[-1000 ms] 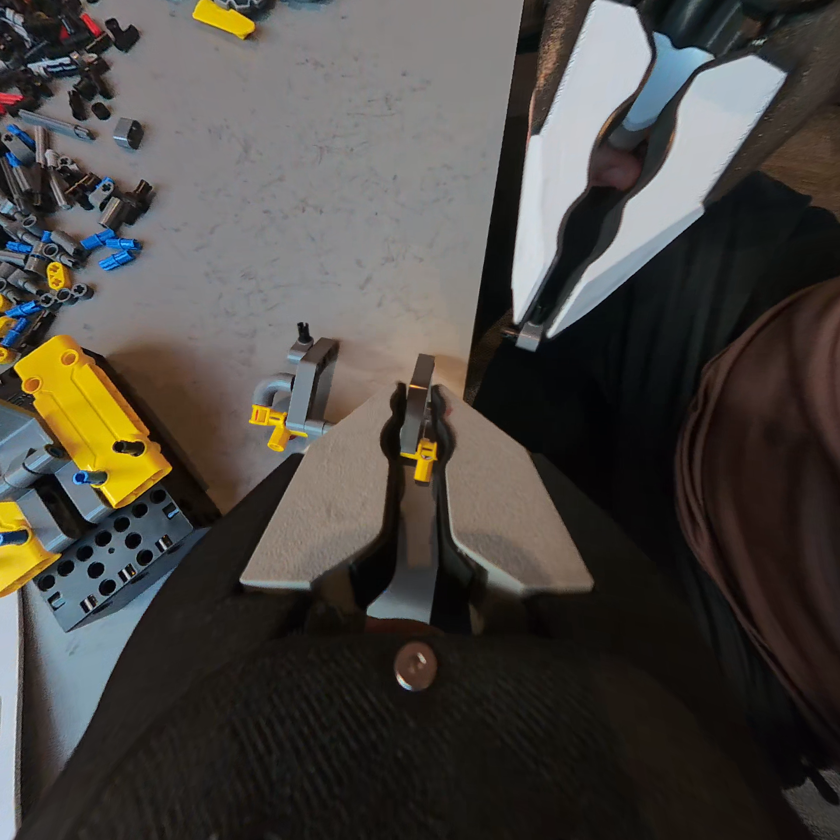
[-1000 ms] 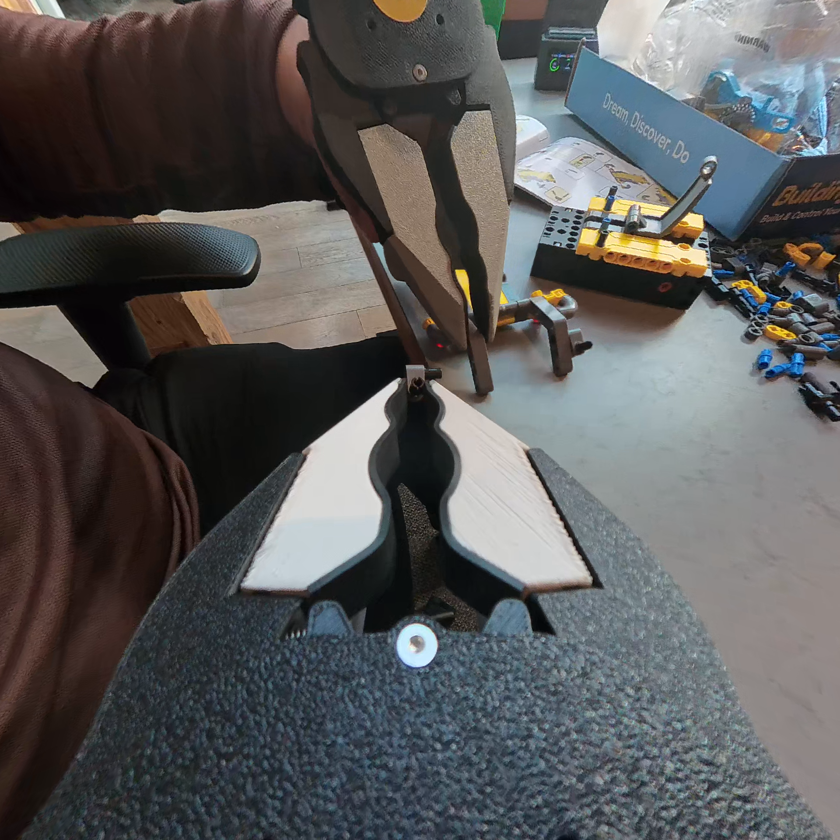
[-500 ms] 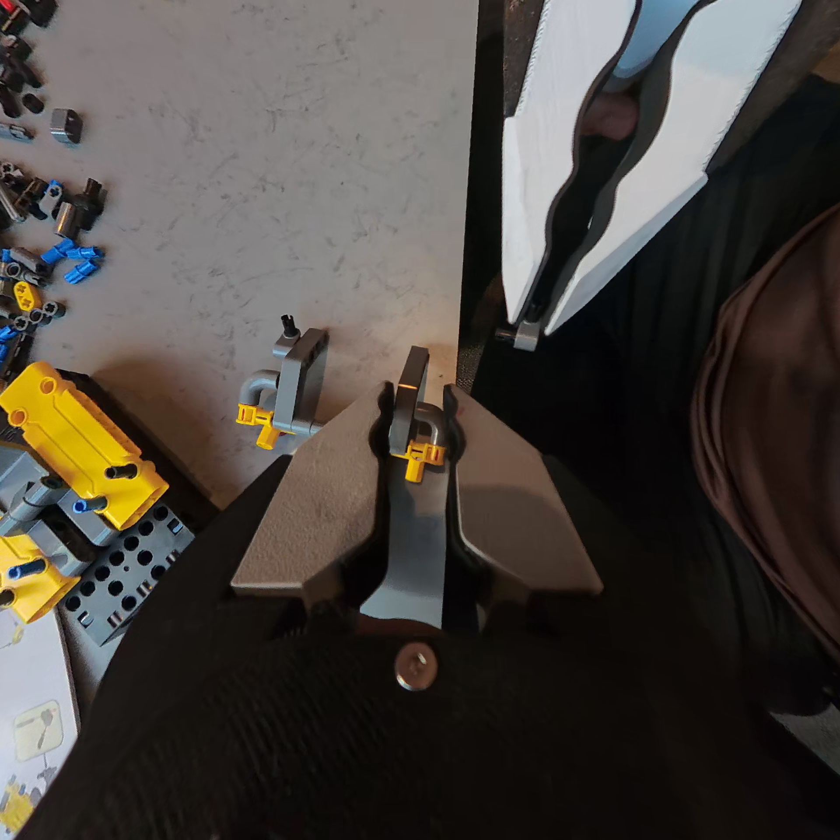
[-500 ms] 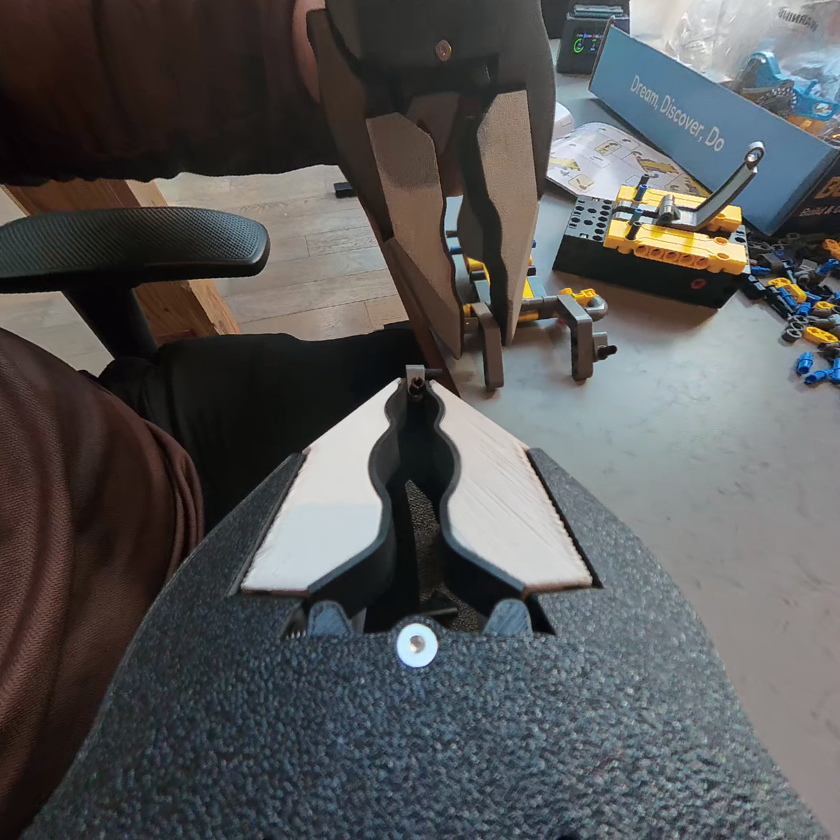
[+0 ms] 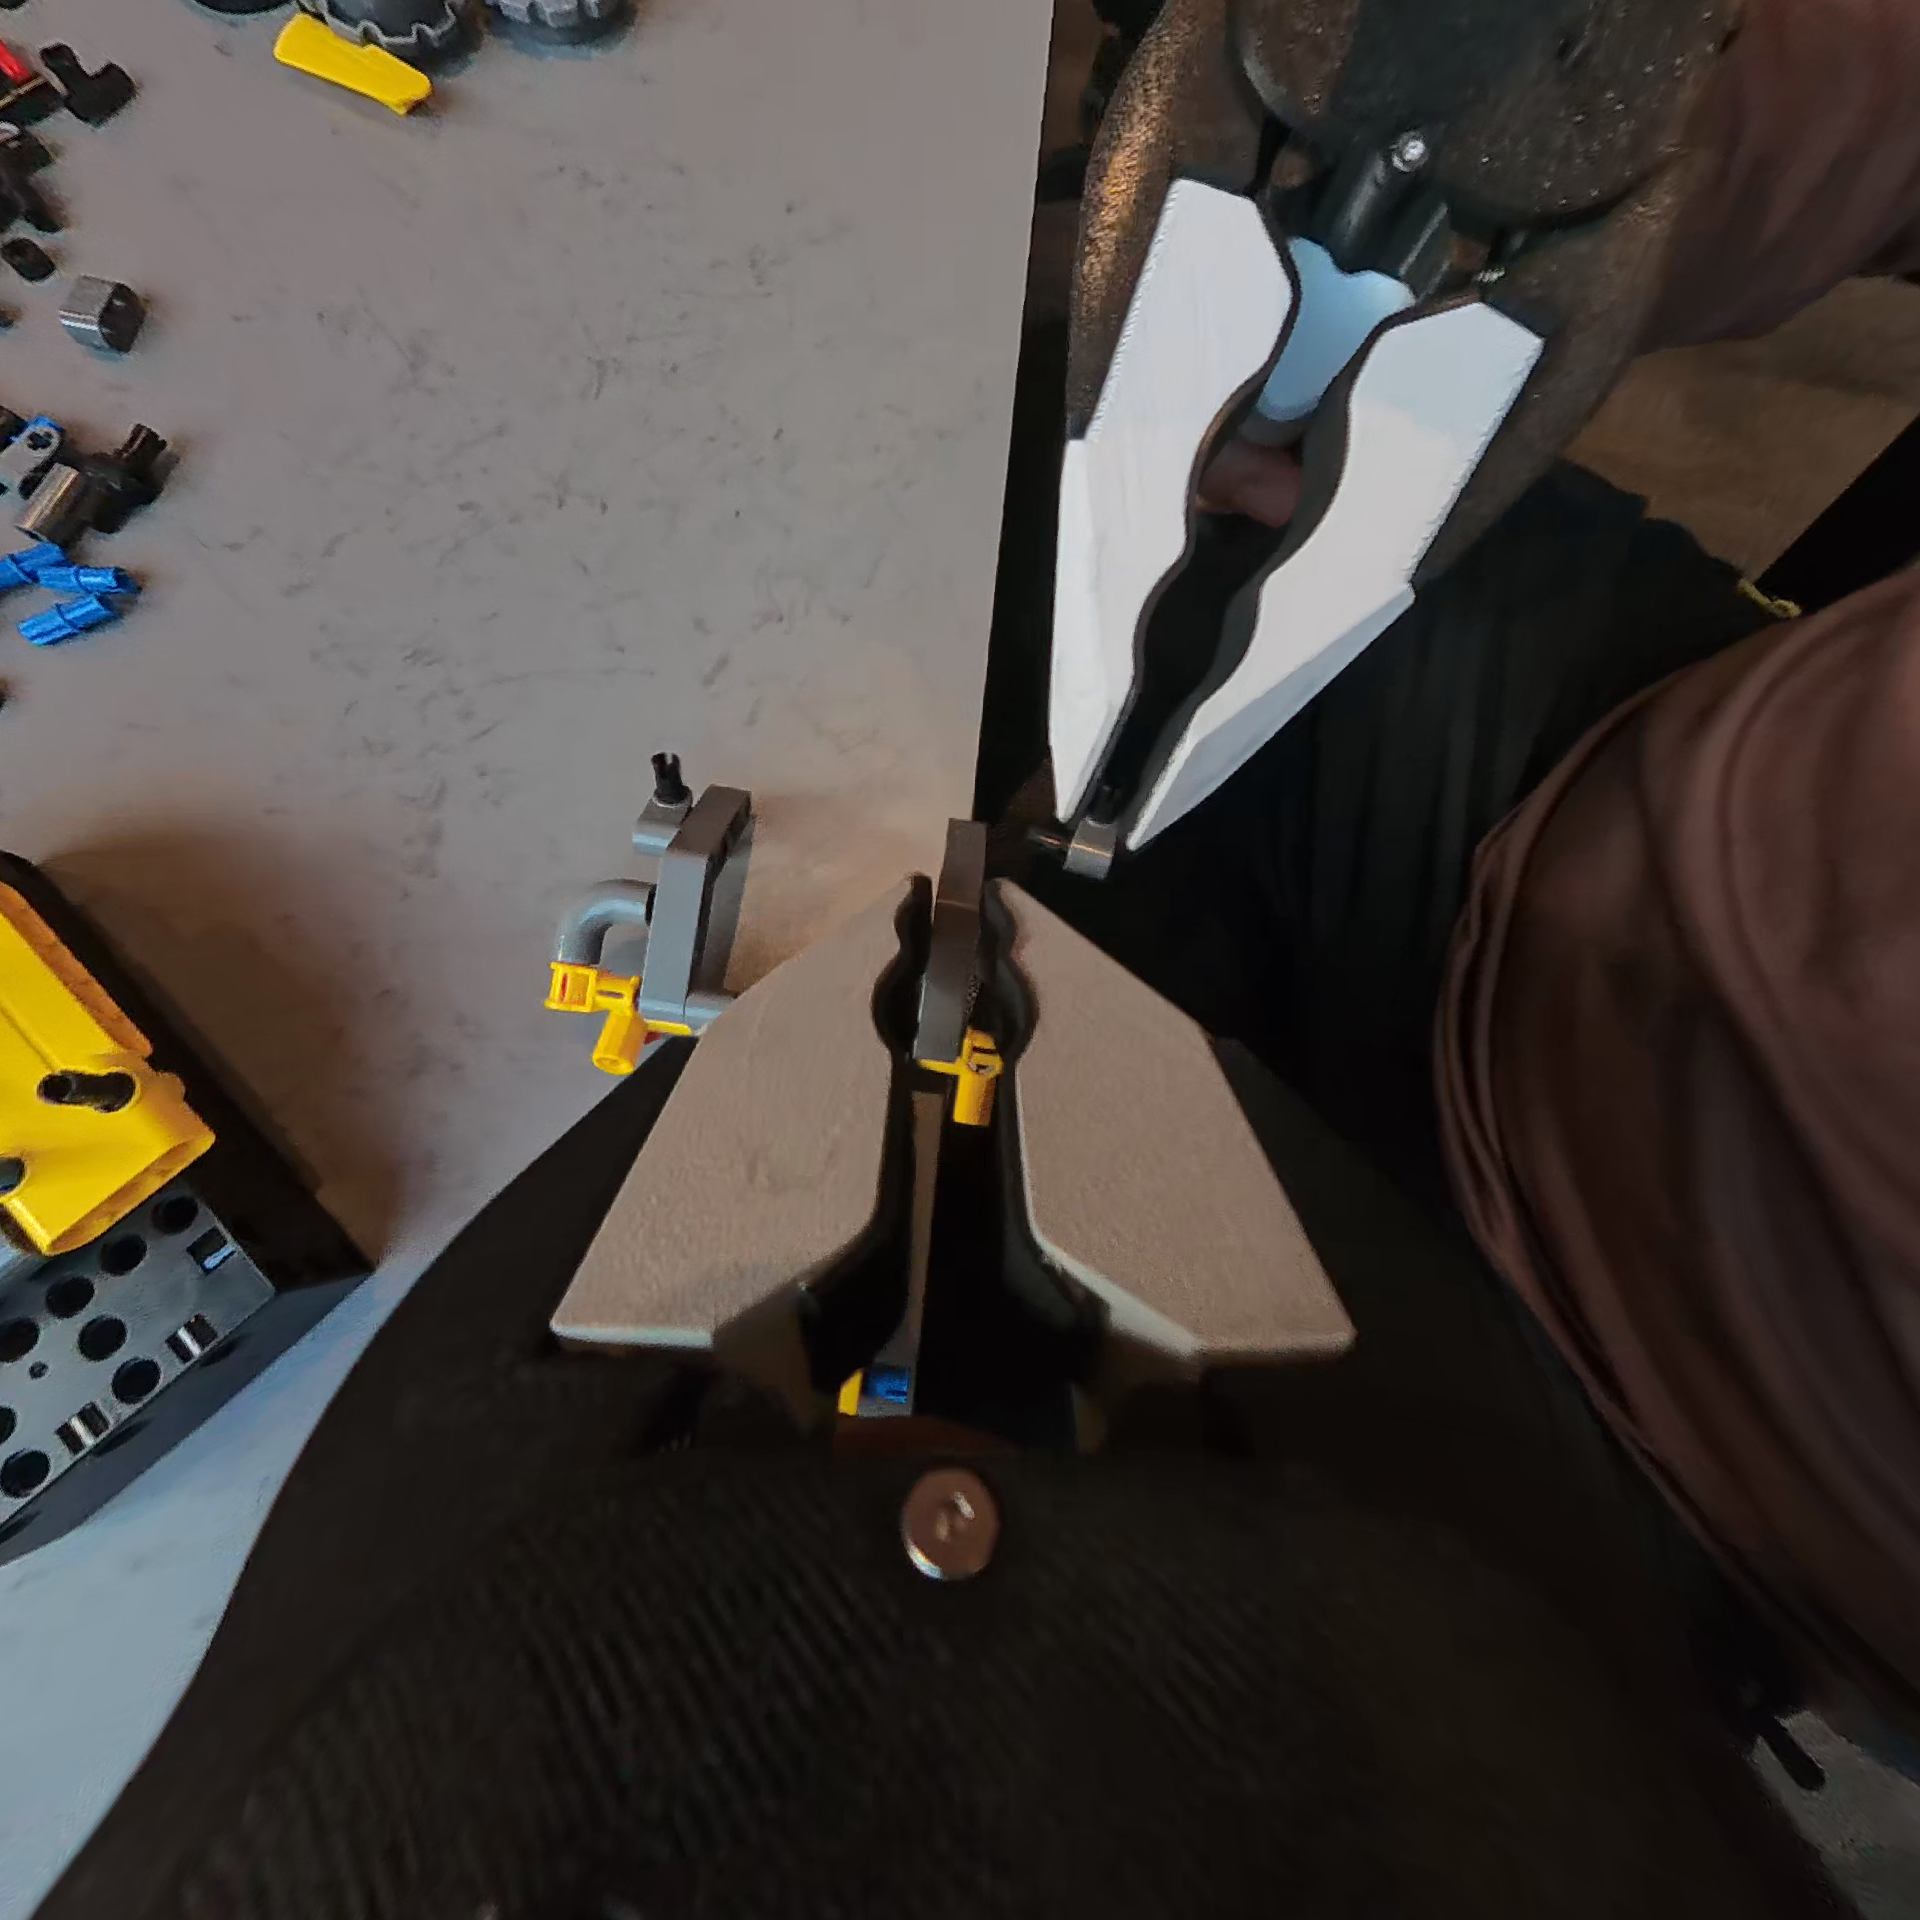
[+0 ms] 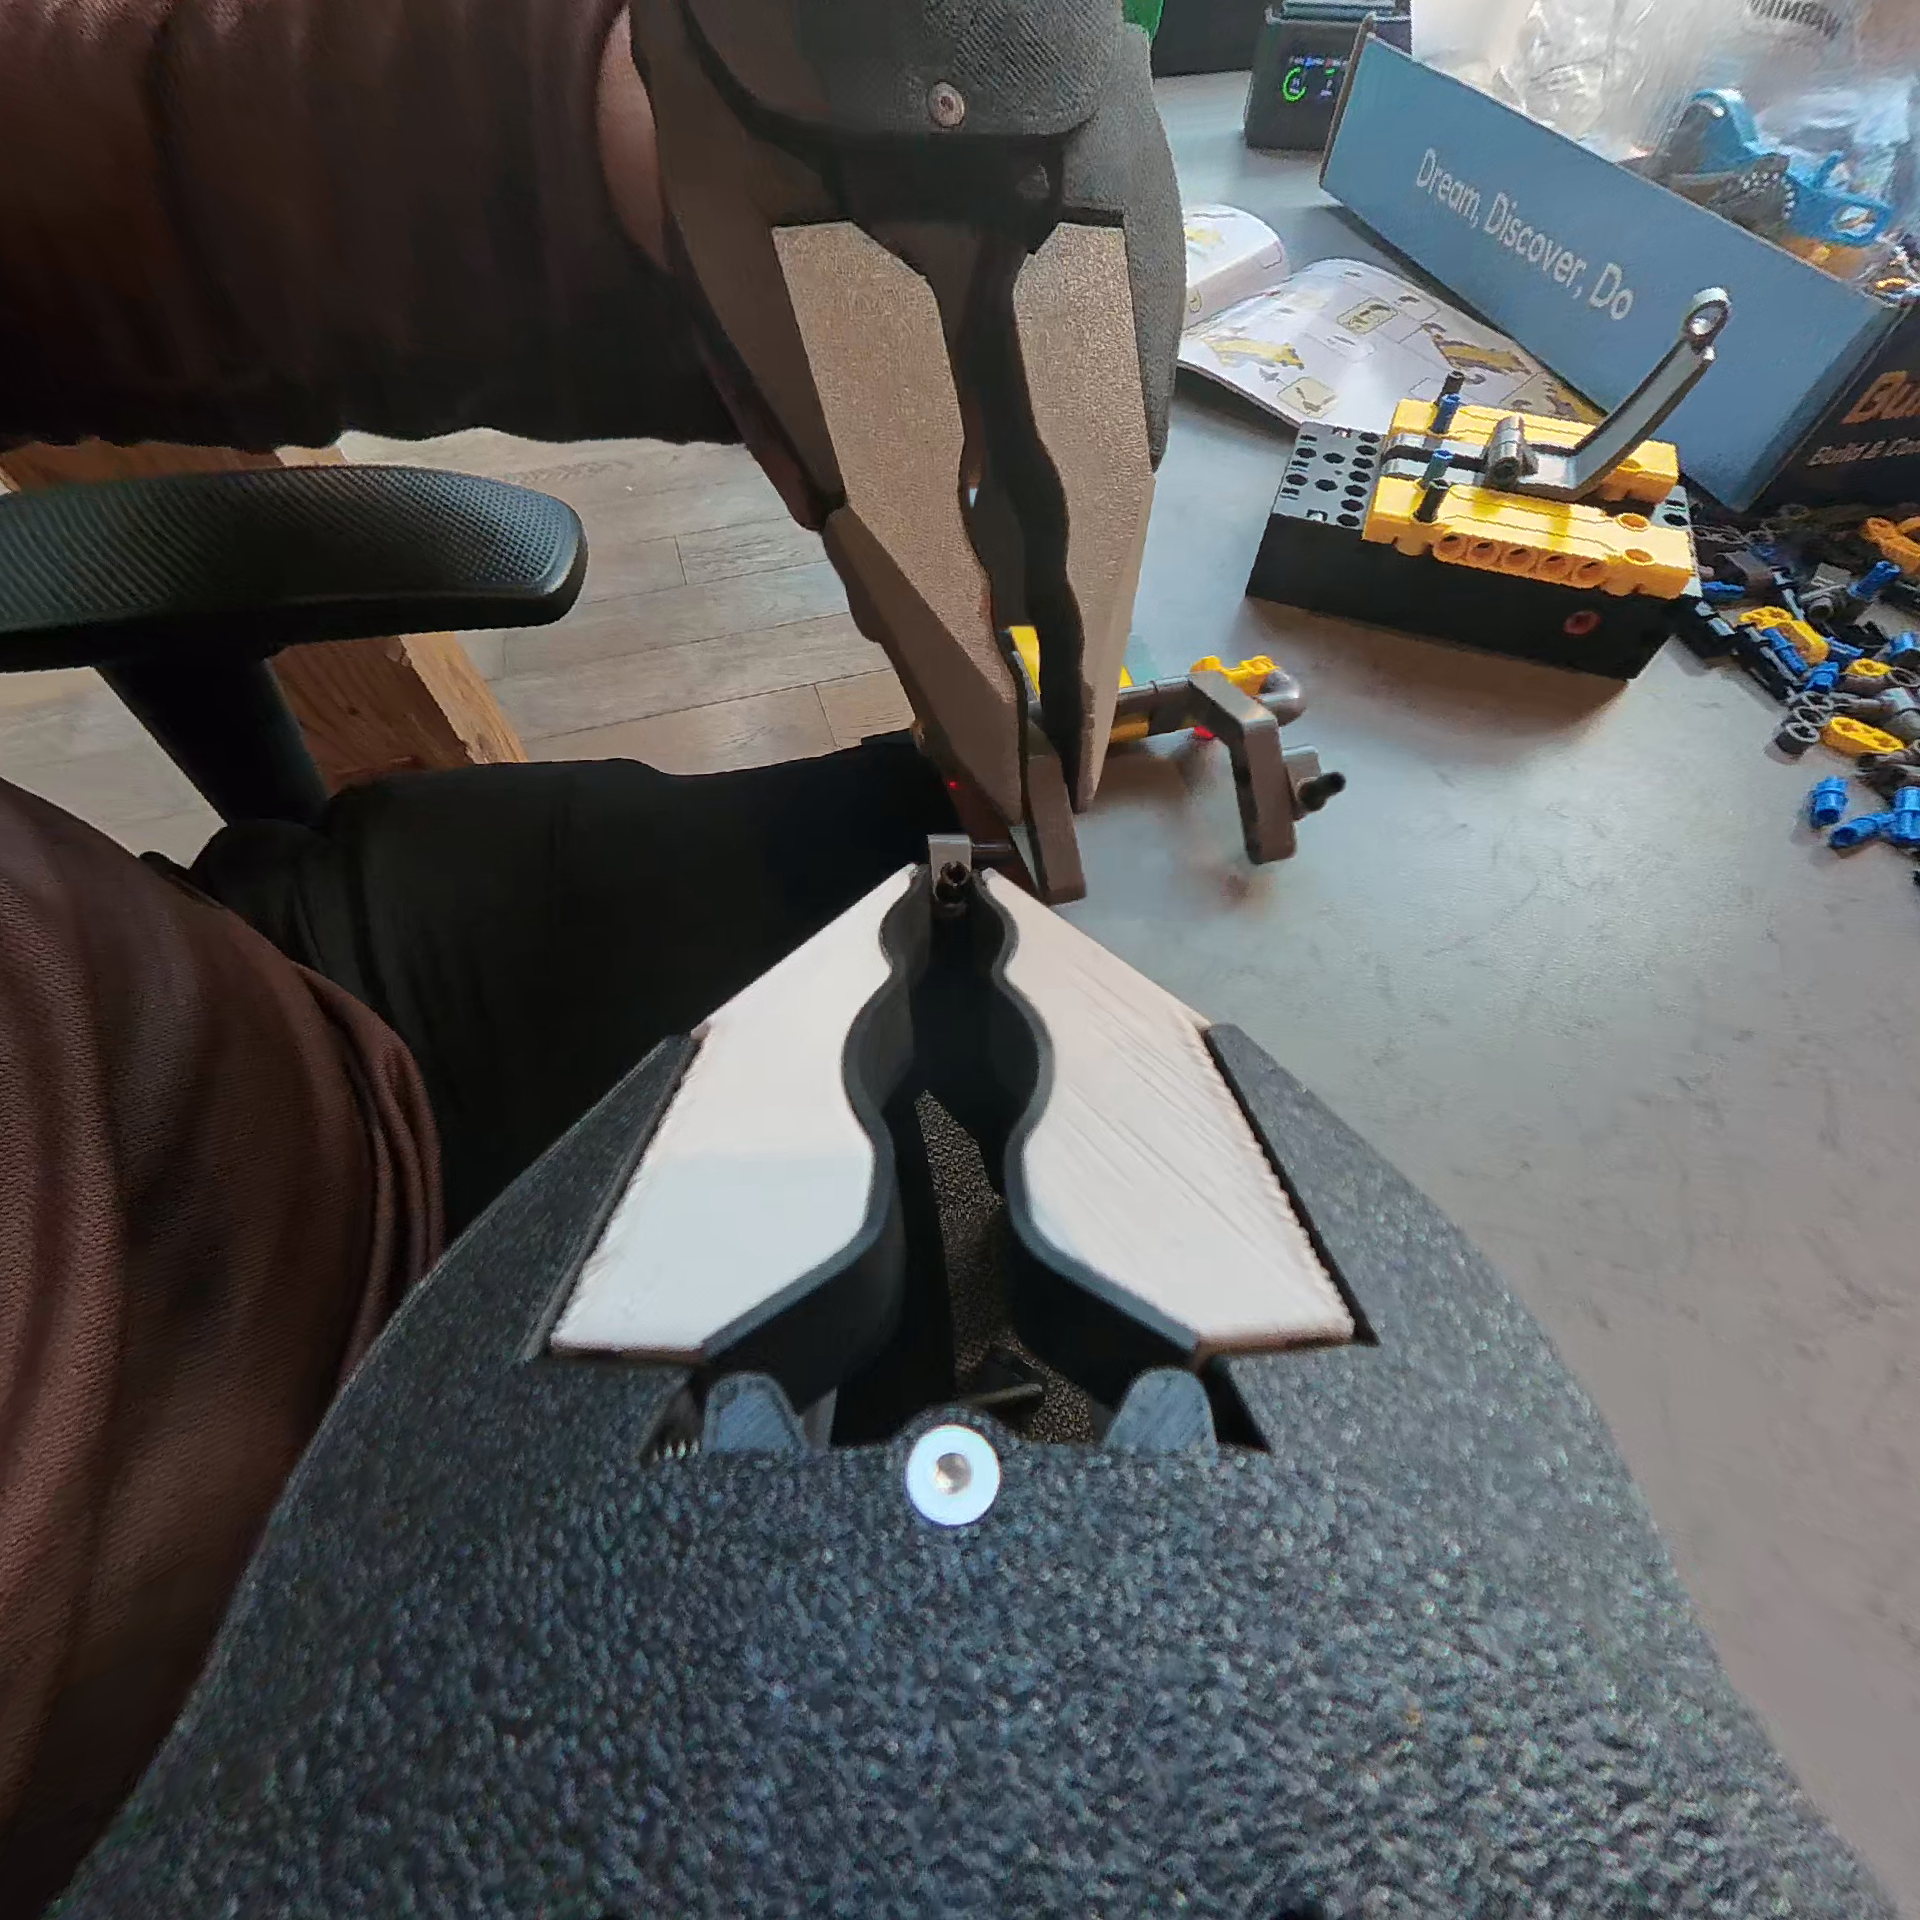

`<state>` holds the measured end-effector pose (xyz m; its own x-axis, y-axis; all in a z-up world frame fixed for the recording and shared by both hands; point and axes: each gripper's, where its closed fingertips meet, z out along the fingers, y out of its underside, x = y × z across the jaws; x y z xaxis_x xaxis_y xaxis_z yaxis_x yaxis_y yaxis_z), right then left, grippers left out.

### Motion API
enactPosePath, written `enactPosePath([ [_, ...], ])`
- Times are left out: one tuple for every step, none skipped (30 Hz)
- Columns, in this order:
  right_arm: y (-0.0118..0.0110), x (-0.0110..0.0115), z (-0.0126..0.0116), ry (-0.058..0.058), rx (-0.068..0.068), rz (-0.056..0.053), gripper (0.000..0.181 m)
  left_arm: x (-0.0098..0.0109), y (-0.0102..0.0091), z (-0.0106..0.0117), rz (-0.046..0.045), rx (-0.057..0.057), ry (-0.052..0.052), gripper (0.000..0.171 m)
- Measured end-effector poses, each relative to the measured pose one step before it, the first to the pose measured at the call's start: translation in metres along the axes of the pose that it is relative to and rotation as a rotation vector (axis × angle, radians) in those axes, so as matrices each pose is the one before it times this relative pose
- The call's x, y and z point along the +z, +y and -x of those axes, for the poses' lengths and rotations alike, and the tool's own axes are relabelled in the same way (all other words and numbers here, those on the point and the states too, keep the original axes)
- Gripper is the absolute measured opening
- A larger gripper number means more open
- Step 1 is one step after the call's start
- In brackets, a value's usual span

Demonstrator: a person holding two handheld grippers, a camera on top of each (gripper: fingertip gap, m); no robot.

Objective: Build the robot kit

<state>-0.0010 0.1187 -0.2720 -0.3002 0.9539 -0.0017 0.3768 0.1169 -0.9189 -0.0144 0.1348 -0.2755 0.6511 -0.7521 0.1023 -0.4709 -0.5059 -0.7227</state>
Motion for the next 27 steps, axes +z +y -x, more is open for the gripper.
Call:
enactPosePath([
  [0.00144, 0.00056, 0.00010, 0.0002, -0.0024, 0.0065, 0.003, 0.00054, 0.00145, 0.00150, 0.00262, -0.0010, -0.0099, 0.007],
  [0.00130, 0.00044, 0.00006, -0.0003, -0.0008, 0.0047, 0.003, -0.00019, 0.00138, 0.00020, 0.00425, 0.0015, -0.0040, 0.008],
  [0.00075, 0.00016, 0.00028, -0.0010, 0.0007, 0.0016, 0.003, -0.00077, 0.00039, -0.00078, -0.00035, 0.0014, 0.0012, 0.009],
  [0.00011, 0.00010, 0.00008, -0.0009, 0.0008, -0.0006, 0.003, -0.00123, -0.00056, -0.00099, -0.00442, 0.0006, 0.0006, 0.009],
  [-0.00013, 0.00007, 0.00028, -0.0018, 0.0006, -0.0009, 0.003, -0.00131, -0.00042, -0.00037, -0.00146, 0.0010, -0.0026, 0.011],
  [-0.00020, 0.00028, 0.00014, -0.0022, 0.0003, -0.0007, 0.003, -0.00138, -0.00002, -0.00021, 0.00277, 0.0030, -0.0046, 0.014],
  [-0.00017, 0.00033, 0.00021, -0.0010, -0.0005, -0.0002, 0.003, -0.00146, 0.00021, 0.00001, 0.00478, 0.0047, -0.0067, 0.017],
  [0.00014, 0.00035, 0.00020, -0.0012, -0.0009, 0.0007, 0.003, -0.00153, 0.00006, 0.00029, 0.00387, 0.0055, -0.0079, 0.018],
  [0.00008, 0.00049, 0.00039, -0.0014, -0.0008, 0.0007, 0.003, -0.00158, -0.00014, 0.00032, 0.00262, 0.0061, -0.0072, 0.018],
  [-0.00018, 0.00034, 0.00049, -0.0012, -0.0013, -0.0003, 0.003, -0.00113, 0.00001, 0.00066, 0.00186, 0.0040, -0.0063, 0.017],
  [-0.00039, 0.00042, 0.00038, -0.0011, -0.0022, -0.0009, 0.003, -0.00048, 0.00056, 0.00056, 0.00348, 0.0013, -0.0020, 0.012],
  [-0.00042, 0.00038, 0.00048, -0.0010, -0.0020, -0.0004, 0.003, -0.00017, 0.00050, 0.00113, 0.00184, -0.0039, -0.0020, 0.011],
  [-0.00057, 0.00045, 0.00012, 0.0000, -0.0015, -0.0003, 0.003, 0.00004, 0.00026, 0.00061, -0.00036, -0.0073, 0.0011, 0.011],
  [-0.00069, 0.00045, 0.00006, 0.0005, -0.0016, -0.0015, 0.003, 0.00024, 0.00046, 0.00017, 0.00116, -0.0058, 0.0037, 0.011],
  [-0.00058, 0.00028, 0.00011, -0.0005, -0.0007, -0.0012, 0.003, 0.00046, 0.00068, 0.00008, 0.00280, -0.0024, 0.0016, 0.012],
  [-0.00043, 0.00029, 0.00009, 0.0000, -0.0001, -0.0008, 0.003, 0.00061, 0.00053, 0.00021, 0.00242, -0.0006, -0.0003, 0.013],
  [-0.00042, 0.00024, 0.00020, -0.0007, -0.0008, -0.0019, 0.003, 0.00058, 0.00046, -0.00013, 0.00280, 0.0008, 0.0013, 0.014],
  [-0.00026, 0.00024, 0.00055, -0.0032, -0.0008, -0.0014, 0.003, 0.00055, 0.00022, -0.00046, 0.00276, 0.0018, 0.0031, 0.014],
  [-0.00005, 0.00029, 0.00046, -0.0028, -0.0009, -0.0003, 0.003, 0.00063, 0.00002, -0.00080, 0.00097, 0.0028, 0.0055, 0.013],
  [0.00012, 0.00023, 0.00003, -0.0001, -0.0020, 0.0000, 0.003, 0.00062, 0.00005, -0.00096, 0.00122, 0.0024, 0.0064, 0.011],
  [0.00010, 0.00039, 0.00014, -0.0011, -0.0021, -0.0005, 0.003, 0.00068, 0.00013, -0.00090, 0.00169, 0.0022, 0.0076, 0.009],
  [-0.00004, 0.00028, 0.00035, -0.0027, -0.0013, -0.0012, 0.003, 0.00048, -0.00014, -0.00094, -0.00071, 0.0015, 0.0093, 0.007],
  [-0.00020, 0.00025, 0.00012, -0.0004, -0.0023, -0.0028, 0.003, 0.00046, 0.00027, -0.00045, 0.00048, 0.0045, 0.0064, 0.006],
  [-0.00024, 0.00015, 0.00005, 0.0004, -0.0039, -0.0035, 0.003, 0.00018, 0.00000, -0.00030, -0.00101, 0.0042, 0.0064, 0.006],
  [-0.00035, 0.00012, 0.00022, -0.0009, -0.0040, -0.0036, 0.003, -0.00007, -0.00042, 0.00000, -0.00592, 0.0014, 0.0053, 0.006],
  [-0.00042, -0.00007, 0.00023, -0.0005, -0.0041, -0.0040, 0.003, -0.00014, -0.00124, 0.00036, -0.01166, -0.0020, 0.0037, 0.006],
  [-0.00041, -0.00026, -0.00010, 0.0007, -0.0047, -0.0046, 0.003, -0.00062, -0.00194, -0.00009, -0.01875, -0.0086, 0.0067, 0.006],
])
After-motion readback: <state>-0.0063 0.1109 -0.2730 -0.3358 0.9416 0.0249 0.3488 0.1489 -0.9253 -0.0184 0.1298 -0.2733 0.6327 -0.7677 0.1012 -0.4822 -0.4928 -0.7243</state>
